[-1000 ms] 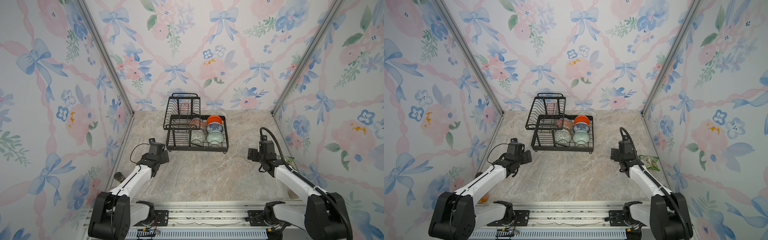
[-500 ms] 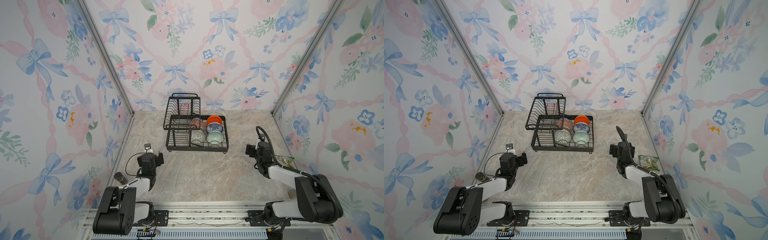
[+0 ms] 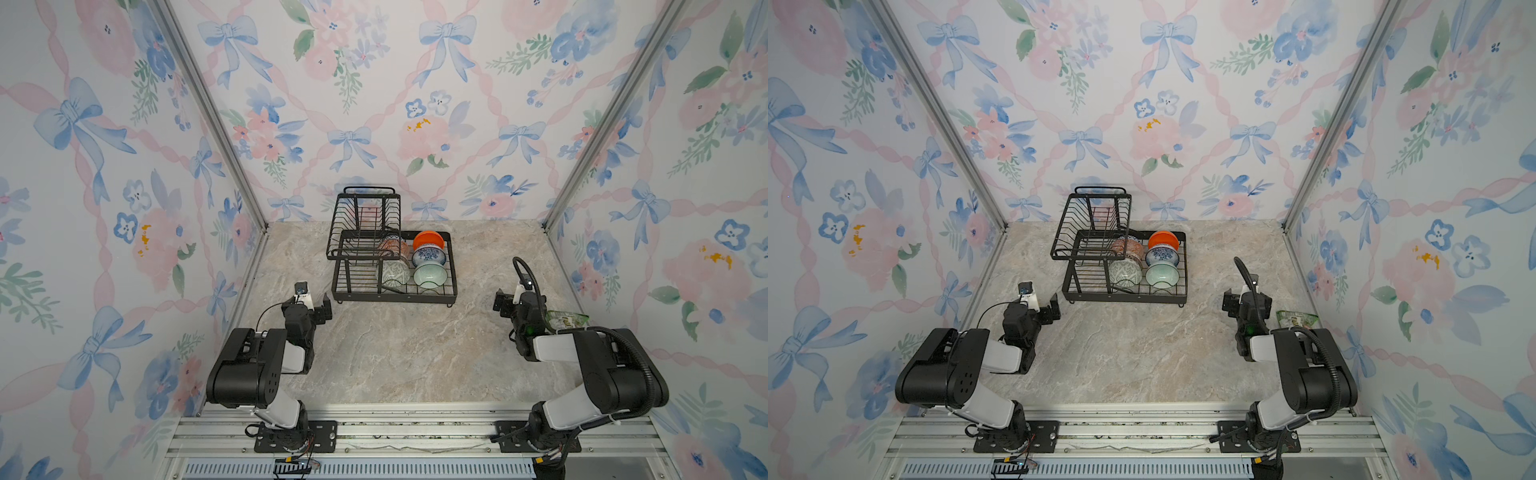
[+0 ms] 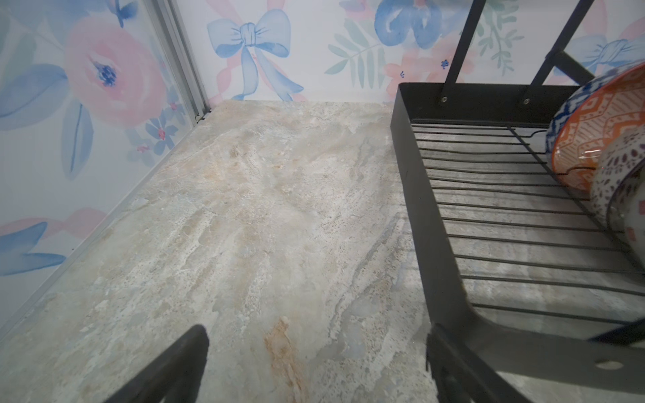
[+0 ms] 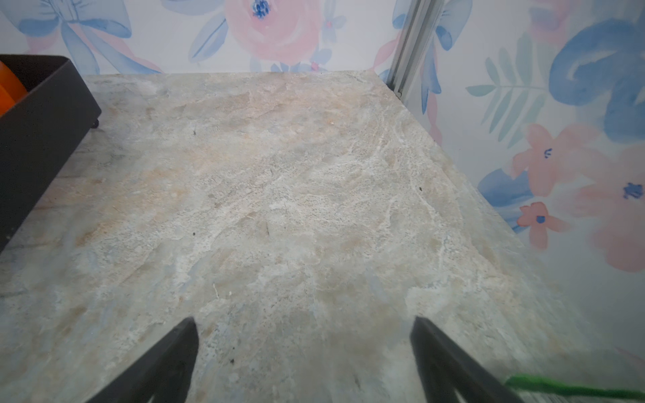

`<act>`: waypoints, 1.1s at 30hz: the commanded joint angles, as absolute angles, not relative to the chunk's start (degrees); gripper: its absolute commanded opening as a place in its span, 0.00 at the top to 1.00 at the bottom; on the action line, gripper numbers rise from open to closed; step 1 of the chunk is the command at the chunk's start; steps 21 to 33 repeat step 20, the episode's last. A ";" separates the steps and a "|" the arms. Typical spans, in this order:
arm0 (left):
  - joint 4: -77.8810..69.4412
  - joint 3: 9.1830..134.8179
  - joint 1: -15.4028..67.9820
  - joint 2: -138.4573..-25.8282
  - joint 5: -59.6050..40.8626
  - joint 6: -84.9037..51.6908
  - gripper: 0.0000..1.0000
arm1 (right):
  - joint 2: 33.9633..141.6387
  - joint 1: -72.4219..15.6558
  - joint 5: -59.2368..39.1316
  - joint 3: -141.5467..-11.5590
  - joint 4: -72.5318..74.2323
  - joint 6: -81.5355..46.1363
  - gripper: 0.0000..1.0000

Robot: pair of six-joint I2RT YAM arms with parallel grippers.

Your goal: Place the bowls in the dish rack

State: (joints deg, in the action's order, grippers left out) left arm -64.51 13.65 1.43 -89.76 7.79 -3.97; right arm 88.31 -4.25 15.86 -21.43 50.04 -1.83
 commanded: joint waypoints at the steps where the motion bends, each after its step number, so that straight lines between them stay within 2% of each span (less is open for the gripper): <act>1: -69.93 13.36 1.41 -89.74 7.08 -2.64 0.02 | 88.90 -4.83 15.62 -21.62 53.95 -0.86 0.03; 33: -69.90 13.54 2.35 -89.82 8.00 -1.58 0.02 | 88.86 -4.70 15.54 -21.63 53.78 -0.94 0.03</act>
